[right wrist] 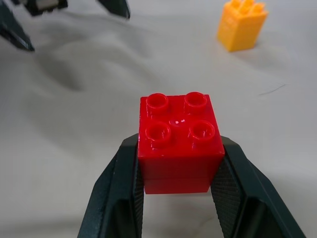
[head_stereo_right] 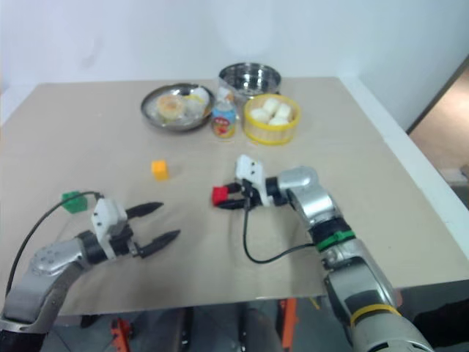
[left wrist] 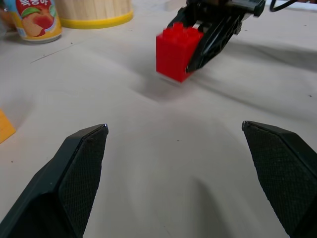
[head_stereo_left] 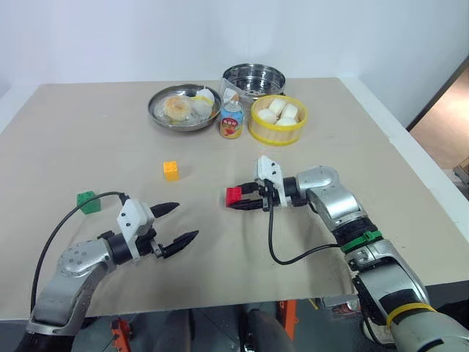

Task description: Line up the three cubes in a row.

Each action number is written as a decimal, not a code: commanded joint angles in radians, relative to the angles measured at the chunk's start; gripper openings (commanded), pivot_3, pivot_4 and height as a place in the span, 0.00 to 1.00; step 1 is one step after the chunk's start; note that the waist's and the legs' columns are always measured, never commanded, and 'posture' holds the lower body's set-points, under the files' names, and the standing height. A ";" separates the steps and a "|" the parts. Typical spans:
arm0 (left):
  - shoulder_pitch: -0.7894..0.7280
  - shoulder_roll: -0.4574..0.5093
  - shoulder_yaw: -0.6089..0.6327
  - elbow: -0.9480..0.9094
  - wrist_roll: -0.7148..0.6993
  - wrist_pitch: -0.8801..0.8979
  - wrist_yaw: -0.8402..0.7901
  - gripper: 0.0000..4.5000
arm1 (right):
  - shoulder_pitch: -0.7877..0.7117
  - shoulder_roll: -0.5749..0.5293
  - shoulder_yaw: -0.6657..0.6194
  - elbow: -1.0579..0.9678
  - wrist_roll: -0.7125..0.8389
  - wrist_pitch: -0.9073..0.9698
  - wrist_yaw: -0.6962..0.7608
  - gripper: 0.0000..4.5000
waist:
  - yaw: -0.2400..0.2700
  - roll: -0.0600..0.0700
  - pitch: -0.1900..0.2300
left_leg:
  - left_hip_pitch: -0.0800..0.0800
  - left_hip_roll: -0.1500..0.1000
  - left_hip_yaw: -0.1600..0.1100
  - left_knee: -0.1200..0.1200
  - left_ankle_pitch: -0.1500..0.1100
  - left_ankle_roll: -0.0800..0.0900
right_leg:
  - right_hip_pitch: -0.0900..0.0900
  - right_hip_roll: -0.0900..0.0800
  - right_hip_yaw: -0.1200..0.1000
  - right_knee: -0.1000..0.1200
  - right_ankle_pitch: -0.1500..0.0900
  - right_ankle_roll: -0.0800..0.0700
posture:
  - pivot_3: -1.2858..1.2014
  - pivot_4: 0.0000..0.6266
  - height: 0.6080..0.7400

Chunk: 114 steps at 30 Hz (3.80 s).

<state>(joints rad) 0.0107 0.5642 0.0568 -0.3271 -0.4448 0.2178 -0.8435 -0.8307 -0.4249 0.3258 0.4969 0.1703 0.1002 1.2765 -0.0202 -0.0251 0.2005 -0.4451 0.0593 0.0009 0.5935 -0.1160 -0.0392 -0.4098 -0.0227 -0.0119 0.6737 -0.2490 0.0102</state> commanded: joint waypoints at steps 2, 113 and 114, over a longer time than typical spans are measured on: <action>-0.011 0.016 0.026 -0.037 -0.018 -0.003 -0.007 1.00 | -0.035 0.022 -0.013 0.013 -0.016 -0.030 0.019 0.28 | 0.000 0.000 0.000 | 0.000 0.000 0.000 0.000 0.000 0.000 | 0.000 0.000 0.000 0.000 0.000 0.000 | 0.52 0.24 1.00; -0.572 0.110 -0.155 0.634 0.116 -0.183 -0.493 0.29 | 0.248 -0.138 -0.162 -0.731 0.173 0.332 -0.192 1.00 | -0.003 -0.002 -0.001 | -0.005 0.005 0.011 0.001 -0.004 -0.004 | -0.011 0.003 0.008 -0.001 0.006 0.003 | 0.52 0.24 1.00; -0.600 0.108 -0.166 0.682 0.125 -0.214 -0.535 0.29 | 0.253 -0.135 -0.169 -0.741 0.182 0.346 -0.205 1.00 | -0.001 -0.002 -0.001 | -0.006 0.005 0.012 0.001 -0.004 -0.004 | -0.013 0.004 0.009 -0.001 0.007 0.004 | 0.52 0.24 1.00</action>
<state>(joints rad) -0.5627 0.6715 -0.1038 0.3056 -0.3303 0.0592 -1.3098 -0.5754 -0.5603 0.1916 -0.1857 0.3222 0.4326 1.0908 -0.0213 -0.0275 0.1998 -0.4536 0.0644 0.0112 0.5948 -0.1199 -0.0433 -0.4238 -0.0167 -0.0028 0.6733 -0.2428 0.0148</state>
